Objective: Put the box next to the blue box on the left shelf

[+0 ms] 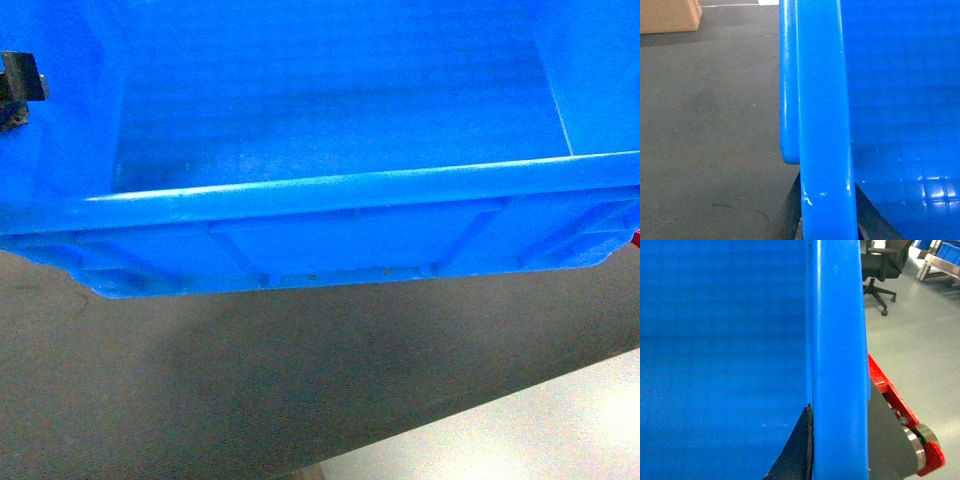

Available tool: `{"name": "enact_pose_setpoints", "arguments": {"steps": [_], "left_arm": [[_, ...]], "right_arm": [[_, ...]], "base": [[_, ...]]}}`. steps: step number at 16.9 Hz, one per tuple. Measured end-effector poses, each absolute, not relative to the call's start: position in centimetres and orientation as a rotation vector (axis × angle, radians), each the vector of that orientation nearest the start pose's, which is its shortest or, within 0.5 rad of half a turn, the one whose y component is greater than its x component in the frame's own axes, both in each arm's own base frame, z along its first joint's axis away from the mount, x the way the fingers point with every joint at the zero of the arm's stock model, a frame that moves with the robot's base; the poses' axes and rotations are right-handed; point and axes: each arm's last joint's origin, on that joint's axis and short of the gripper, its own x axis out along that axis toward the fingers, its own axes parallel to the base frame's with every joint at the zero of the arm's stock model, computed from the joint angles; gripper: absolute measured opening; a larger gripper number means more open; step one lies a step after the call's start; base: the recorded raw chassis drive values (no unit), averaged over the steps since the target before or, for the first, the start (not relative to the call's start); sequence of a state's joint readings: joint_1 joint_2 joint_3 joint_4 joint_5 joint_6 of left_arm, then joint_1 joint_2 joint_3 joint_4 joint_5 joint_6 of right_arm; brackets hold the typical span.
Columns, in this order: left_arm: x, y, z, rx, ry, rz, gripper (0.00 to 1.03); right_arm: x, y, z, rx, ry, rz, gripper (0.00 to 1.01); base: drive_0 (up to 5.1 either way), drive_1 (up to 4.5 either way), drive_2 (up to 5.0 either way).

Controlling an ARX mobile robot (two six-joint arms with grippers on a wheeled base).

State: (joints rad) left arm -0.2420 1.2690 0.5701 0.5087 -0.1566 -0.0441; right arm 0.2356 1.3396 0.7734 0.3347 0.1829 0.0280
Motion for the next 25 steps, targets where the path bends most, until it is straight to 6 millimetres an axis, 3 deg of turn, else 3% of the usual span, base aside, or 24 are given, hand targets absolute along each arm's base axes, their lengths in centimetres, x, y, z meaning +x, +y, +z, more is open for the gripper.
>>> {"name": "enact_pose_setpoints", "arguments": {"steps": [25], "left_arm": [[25.57,-5.86,22.56,-0.006,0.189,-0.082,0.06]], "right_arm": [[28.53,6.3,25.77,-0.02,0.226,0.049,0.08]], "base": [[-1.6,-1.57,-1.6]]}}
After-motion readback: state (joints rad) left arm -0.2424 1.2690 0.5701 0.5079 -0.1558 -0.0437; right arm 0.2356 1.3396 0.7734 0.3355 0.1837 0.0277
